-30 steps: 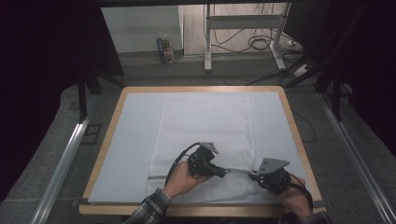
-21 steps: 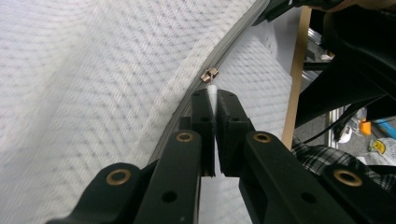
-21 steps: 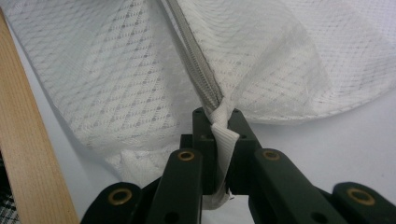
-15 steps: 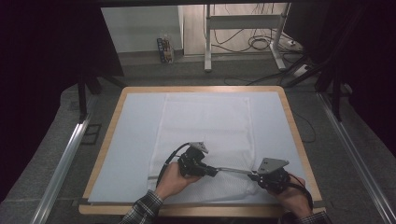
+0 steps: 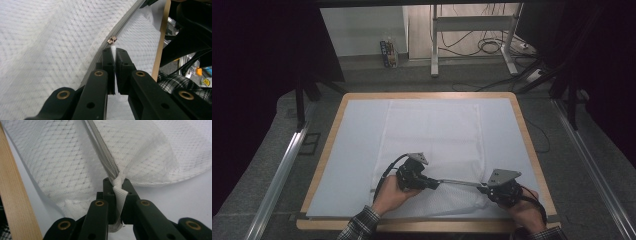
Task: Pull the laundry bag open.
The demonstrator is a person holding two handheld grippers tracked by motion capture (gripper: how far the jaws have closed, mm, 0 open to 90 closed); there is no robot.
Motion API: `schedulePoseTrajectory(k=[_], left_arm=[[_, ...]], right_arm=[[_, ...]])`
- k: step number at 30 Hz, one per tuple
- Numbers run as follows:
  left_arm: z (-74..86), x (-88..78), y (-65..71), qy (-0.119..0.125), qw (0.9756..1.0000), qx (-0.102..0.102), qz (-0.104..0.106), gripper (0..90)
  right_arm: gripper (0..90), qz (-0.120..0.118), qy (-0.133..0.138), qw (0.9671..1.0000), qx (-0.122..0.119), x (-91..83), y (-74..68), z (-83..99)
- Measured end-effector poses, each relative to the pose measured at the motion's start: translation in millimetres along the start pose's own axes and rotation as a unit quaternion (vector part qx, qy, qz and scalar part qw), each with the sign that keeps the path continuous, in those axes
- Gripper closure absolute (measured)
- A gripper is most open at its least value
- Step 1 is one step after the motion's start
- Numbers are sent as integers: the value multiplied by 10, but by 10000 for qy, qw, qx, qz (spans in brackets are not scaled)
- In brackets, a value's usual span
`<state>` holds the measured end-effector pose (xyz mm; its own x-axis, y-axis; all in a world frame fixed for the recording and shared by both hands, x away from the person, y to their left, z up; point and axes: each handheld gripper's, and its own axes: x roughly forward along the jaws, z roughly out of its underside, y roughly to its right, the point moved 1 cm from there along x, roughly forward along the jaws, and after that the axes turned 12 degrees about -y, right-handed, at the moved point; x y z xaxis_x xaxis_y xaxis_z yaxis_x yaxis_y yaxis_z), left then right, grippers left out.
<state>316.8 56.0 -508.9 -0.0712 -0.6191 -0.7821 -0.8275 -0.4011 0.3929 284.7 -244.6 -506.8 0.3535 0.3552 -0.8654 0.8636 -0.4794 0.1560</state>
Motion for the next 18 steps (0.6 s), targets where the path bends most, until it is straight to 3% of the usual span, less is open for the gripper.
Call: schedulePoseTrajectory(k=[18], left_arm=[[252, -150, -75, 101, 9997, -229, -70, 873]], right_arm=[[840, -17, -20, 10000, 14, -4, 7, 7]])
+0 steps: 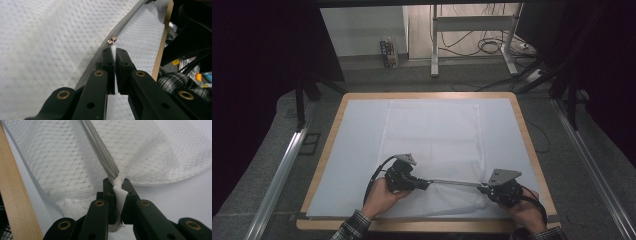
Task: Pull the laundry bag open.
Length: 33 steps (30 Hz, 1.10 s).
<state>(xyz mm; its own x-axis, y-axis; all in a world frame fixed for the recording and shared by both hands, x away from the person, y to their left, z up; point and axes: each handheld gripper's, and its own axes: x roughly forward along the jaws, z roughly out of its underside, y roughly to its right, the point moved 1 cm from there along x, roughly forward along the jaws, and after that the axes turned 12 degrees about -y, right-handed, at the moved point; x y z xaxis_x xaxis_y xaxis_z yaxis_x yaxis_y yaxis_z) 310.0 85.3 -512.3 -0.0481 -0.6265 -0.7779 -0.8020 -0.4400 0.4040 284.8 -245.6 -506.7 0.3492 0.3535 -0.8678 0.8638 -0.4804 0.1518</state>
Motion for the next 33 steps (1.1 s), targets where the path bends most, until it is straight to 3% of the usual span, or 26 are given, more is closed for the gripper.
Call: schedulePoseTrajectory(k=[22, 33], left_arm=[[364, -241, -117, 124, 9989, -424, -181, 873], [508, -326, -136, 161, 9981, -528, -257, 872]], right_arm=[[839, 38, -38, 10000, 5, 10, -1, 0], [838, 30, -28, 10000, 75, 7, -10, -4]])
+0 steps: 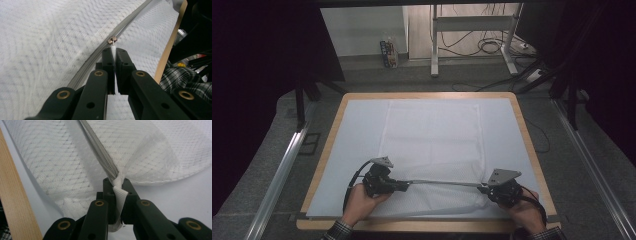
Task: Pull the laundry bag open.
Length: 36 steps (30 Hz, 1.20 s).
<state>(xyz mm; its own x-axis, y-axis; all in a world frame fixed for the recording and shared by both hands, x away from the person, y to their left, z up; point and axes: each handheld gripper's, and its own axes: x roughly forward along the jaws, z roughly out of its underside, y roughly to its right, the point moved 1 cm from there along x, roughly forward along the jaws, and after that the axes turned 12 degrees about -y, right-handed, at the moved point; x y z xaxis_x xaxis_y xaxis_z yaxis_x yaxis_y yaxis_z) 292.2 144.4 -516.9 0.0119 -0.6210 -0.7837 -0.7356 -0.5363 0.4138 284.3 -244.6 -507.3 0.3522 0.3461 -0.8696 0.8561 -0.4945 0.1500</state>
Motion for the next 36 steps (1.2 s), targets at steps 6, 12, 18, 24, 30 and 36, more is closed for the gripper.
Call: schedulePoseTrajectory(k=[6, 12, 18, 24, 30, 36], left_arm=[[70, -32, -18, 4, 9999, -90, -61, 872], [138, -62, -35, 10, 9998, -161, -133, 872], [194, -83, -51, 1, 9997, -211, -148, 873], [234, -105, -52, 14, 9995, -246, -197, 873], [317, -170, -103, 70, 9990, -366, -239, 874], [383, -214, -140, 96, 9984, -444, -324, 875]], right_arm=[[838, -11, -2, 10000, 4, 3, -6, -3], [838, 1, -4, 10000, 3, 5, -8, -6], [838, 5, -15, 10000, 1, 7, -11, -8], [839, -3, -18, 10000, -20, 14, -16, -12], [840, -2, -22, 10000, 13, 13, -11, -9], [840, 15, -26, 10000, 23, 13, -4, -5]])
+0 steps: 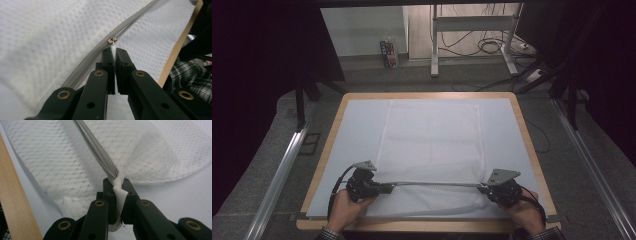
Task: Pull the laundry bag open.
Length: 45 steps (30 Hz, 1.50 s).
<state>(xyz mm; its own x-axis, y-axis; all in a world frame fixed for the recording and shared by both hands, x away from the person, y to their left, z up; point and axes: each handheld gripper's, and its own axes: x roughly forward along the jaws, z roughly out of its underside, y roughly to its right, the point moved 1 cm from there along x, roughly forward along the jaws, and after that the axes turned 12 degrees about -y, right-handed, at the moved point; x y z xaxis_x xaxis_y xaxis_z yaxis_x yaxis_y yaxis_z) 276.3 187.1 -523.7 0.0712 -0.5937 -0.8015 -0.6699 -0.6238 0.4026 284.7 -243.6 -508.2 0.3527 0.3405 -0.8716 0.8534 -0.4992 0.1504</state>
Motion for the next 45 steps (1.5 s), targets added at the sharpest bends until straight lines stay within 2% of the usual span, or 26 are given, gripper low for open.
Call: schedulePoseTrajectory(k=[10, 12, 14, 19, 22, 25, 28, 32, 35, 37, 39, 41, 43, 45], left_arm=[[134, -81, -61, 83, 9997, -182, -110, 874], [163, -103, -72, 122, 9997, -217, -53, 875], [190, -108, -77, 77, 9996, -233, -172, 874], [233, -125, -95, 96, 9994, -282, -184, 874], [257, -133, -103, 63, 9991, -312, -267, 874], [289, -155, -118, 89, 9991, -352, -228, 874], [305, -158, -115, 60, 9988, -362, -326, 874], [343, -182, -135, 76, 9988, -391, -297, 874], [359, -188, -137, 62, 9985, -419, -335, 874], [373, -190, -142, 26, 9980, -461, -441, 874], [391, -202, -158, 38, 9982, -478, -368, 874], [394, -200, -150, -29, 9974, -478, -548, 874], [410, -209, -172, -1, 9973, -529, -508, 875], [428, -223, -183, -1, 9966, -569, -598, 875]], right_arm=[[840, 5, -26, 10000, 31, -2, 0, 4], [839, 1, -15, 10000, 12, -1, 5, 6], [840, 13, -30, 10000, 25, -2, 1, 6], [840, 36, -40, 10000, 14, -2, 7, 11], [840, 31, -67, 10000, 33, -3, 9, 15], [841, 31, -64, 10000, 68, -2, 14, 22], [841, 41, -84, 9999, 47, 2, 11, 19], [842, 30, -90, 9999, 66, 1, 12, 24], [842, 35, -109, 9999, 63, 3, 10, 23], [843, 52, -123, 9999, 80, -1, 16, 30], [843, 45, -115, 9999, 90, -3, 18, 34], [843, 64, -129, 9999, 86, -5, 15, 35], [843, 68, -132, 9998, 118, -8, 21, 42], [844, 82, -130, 9998, 139, -13, 30, 54]])
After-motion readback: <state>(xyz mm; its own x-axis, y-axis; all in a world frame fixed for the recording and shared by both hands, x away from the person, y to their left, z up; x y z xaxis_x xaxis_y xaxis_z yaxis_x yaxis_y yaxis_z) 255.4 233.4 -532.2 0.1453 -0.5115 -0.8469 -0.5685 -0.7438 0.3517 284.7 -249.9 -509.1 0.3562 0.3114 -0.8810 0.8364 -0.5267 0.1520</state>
